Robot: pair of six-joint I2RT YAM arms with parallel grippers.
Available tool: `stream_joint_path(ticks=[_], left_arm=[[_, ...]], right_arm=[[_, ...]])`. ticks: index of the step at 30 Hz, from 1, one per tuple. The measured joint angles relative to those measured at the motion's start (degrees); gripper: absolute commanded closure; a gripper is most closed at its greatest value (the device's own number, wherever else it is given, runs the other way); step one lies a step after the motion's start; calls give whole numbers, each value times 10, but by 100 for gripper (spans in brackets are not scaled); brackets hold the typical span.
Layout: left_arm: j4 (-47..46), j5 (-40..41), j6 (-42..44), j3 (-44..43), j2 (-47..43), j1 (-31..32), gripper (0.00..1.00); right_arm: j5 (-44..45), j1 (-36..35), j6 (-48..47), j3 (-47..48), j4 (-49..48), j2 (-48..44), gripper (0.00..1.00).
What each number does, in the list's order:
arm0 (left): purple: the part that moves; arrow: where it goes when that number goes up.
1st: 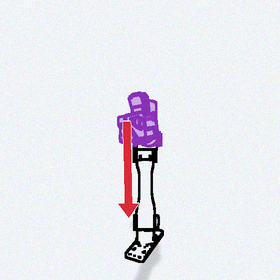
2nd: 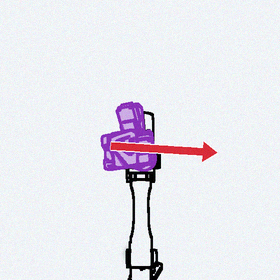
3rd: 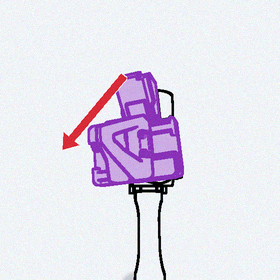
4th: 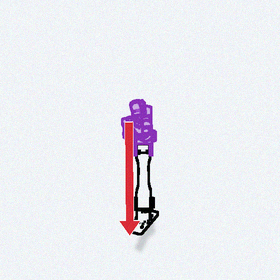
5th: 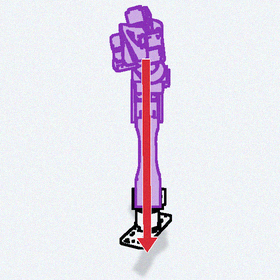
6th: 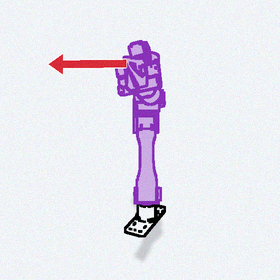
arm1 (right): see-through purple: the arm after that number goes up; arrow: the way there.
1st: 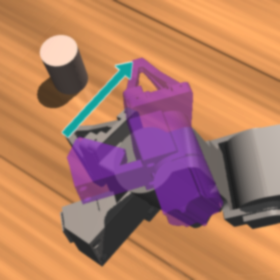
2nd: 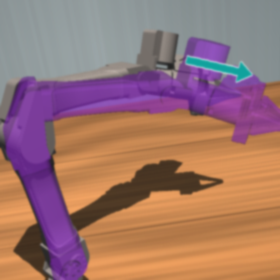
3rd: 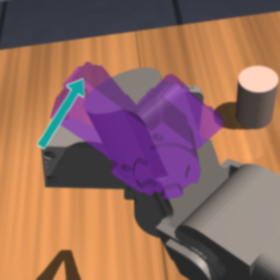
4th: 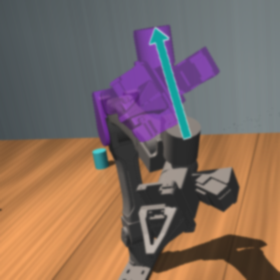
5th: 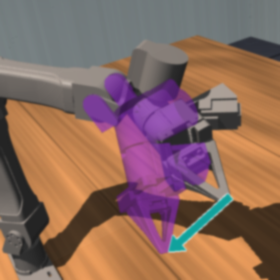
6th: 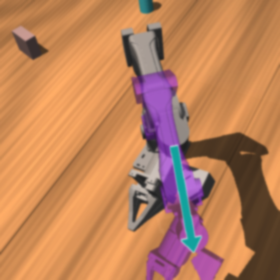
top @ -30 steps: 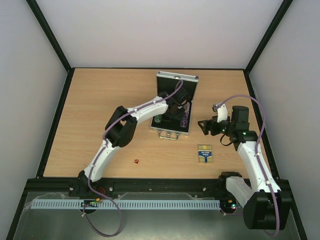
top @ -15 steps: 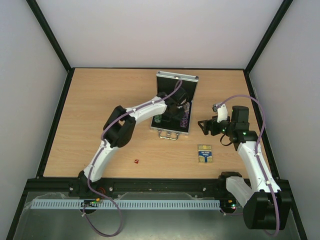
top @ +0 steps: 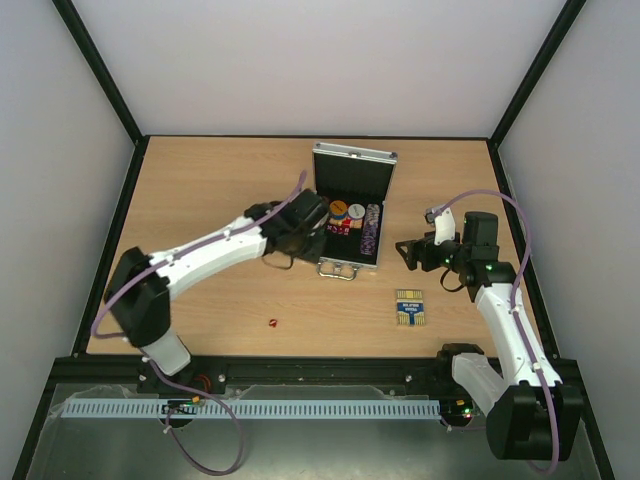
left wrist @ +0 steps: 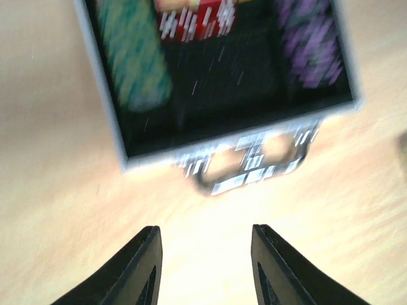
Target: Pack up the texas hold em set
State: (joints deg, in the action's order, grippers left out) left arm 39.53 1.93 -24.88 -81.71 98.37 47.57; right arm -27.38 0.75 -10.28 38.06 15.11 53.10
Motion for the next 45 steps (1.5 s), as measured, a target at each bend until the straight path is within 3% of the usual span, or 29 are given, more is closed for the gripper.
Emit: stream_joint_path(ticks=[7, 15, 30, 45], left_arm=[[75, 5, -43, 206, -116, 25, 58], [125, -33, -60, 301, -173, 41, 55], [79, -79, -67, 319, -127, 59, 56], [58, -66, -75, 320, -85, 62, 73]], right_arm=[[-5, 0, -1, 0, 0, -7, 8], [-8, 0, -1, 0, 0, -9, 8], [-9, 0, -1, 0, 0, -9, 8], [-9, 0, -3, 0, 0, -9, 8]])
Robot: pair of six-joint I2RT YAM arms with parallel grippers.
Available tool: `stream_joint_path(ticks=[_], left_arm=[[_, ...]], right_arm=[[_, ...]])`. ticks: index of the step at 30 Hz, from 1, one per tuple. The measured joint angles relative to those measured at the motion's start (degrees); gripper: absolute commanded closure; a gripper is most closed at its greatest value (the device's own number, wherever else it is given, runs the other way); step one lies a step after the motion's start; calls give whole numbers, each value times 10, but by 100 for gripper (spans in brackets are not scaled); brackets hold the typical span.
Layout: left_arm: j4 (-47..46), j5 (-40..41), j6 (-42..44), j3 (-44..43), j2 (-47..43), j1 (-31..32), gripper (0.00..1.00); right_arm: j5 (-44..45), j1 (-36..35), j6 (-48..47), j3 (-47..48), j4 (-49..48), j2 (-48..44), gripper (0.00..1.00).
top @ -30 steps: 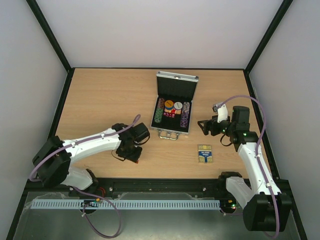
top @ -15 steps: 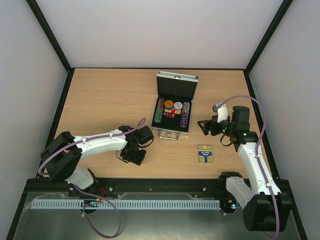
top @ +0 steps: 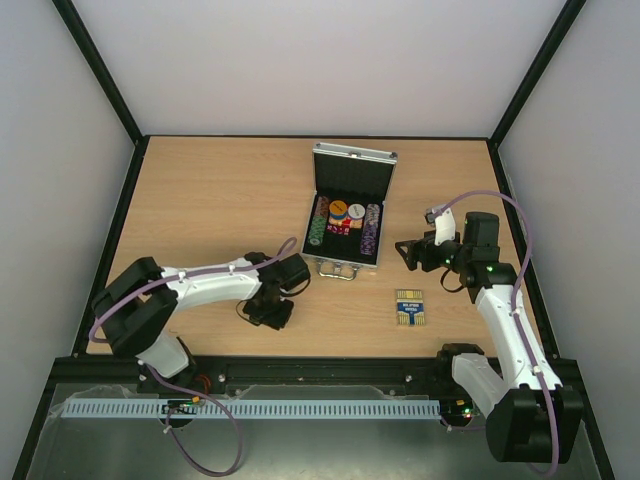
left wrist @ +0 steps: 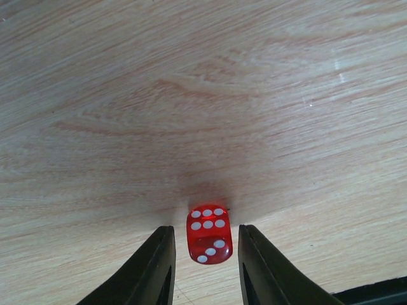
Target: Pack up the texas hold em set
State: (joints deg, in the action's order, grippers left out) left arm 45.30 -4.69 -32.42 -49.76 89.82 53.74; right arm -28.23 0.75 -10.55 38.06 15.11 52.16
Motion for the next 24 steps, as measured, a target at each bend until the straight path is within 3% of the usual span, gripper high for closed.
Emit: stream_joint_path(ticks=[14, 24], left_arm=[[8, 8, 11, -13, 16, 0, 84], [56, 38, 18, -156, 18, 2, 85]], right_arm=[[0, 0, 0, 0, 0, 0, 8], [0, 0, 0, 0, 0, 0, 8]])
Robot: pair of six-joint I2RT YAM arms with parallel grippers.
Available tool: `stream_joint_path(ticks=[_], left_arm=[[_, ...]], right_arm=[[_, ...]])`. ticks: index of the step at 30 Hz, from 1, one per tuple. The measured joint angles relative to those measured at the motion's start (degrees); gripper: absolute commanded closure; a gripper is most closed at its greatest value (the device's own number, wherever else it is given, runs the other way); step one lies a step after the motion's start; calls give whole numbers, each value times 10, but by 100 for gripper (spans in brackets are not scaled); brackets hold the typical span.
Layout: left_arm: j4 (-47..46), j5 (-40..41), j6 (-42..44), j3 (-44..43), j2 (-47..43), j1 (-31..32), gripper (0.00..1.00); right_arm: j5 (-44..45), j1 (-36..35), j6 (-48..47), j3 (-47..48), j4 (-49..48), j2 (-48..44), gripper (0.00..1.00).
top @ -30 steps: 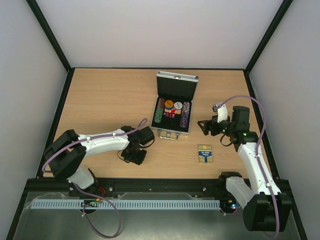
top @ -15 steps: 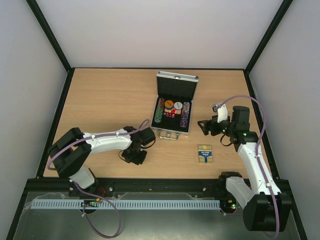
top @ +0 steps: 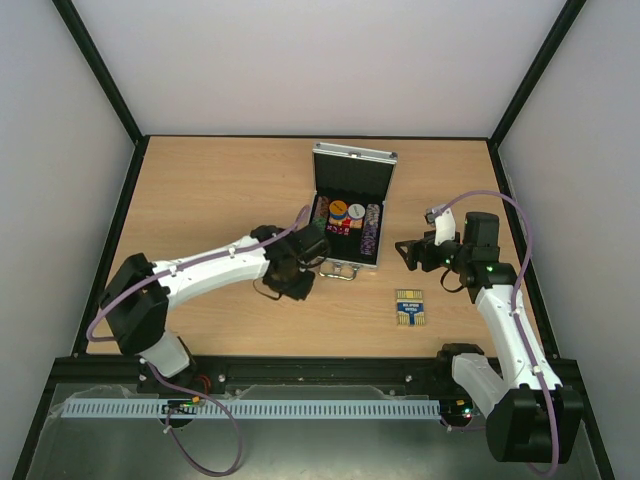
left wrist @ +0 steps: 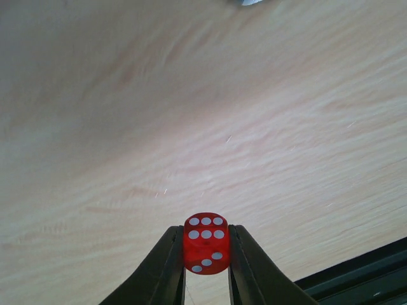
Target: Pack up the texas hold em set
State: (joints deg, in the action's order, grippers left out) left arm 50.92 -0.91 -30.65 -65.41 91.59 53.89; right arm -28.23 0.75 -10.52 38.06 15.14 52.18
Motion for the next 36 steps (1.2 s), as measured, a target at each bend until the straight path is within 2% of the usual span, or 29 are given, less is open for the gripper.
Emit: stream_joint_path(ticks=[6, 22, 29, 36], left_arm=[[-1, 23, 13, -121, 49, 1, 86], [-49, 77, 45, -402, 314, -22, 87], [-50, 83, 56, -467, 382, -48, 87], [-54, 82, 62, -492, 424, -63, 87]], right_arm=[[0, 0, 0, 0, 0, 3, 8], [1, 0, 0, 0, 0, 17, 8], [4, 0, 0, 0, 0, 19, 8], [5, 0, 0, 0, 0, 19, 8]])
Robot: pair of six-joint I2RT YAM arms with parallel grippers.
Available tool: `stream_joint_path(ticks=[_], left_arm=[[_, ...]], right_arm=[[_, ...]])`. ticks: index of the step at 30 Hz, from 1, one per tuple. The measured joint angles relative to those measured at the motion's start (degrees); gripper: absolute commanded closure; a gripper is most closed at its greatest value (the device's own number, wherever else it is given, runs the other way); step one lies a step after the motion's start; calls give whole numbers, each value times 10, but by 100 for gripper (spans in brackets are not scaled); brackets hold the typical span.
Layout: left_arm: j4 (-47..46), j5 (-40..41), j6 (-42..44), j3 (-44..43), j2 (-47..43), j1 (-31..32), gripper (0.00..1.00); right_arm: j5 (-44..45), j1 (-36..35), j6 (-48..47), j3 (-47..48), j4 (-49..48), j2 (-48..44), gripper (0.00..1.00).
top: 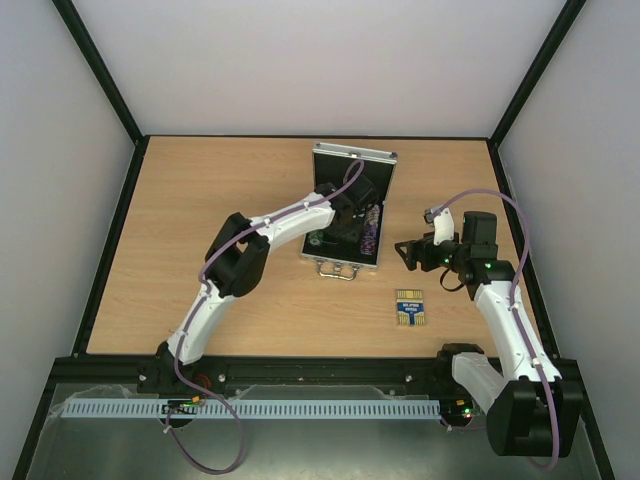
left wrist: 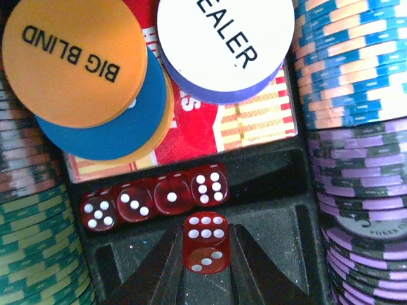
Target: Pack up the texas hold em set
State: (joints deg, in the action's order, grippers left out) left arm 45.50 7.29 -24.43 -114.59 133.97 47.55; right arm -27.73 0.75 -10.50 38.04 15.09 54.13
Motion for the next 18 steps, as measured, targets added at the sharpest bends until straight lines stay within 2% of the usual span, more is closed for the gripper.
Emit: stream_joint_path(ticks=[18], left_arm=[[-24, -35, 1, -45, 35, -4, 86]], right_arm=[[1, 0, 0, 0, 0, 4, 7]])
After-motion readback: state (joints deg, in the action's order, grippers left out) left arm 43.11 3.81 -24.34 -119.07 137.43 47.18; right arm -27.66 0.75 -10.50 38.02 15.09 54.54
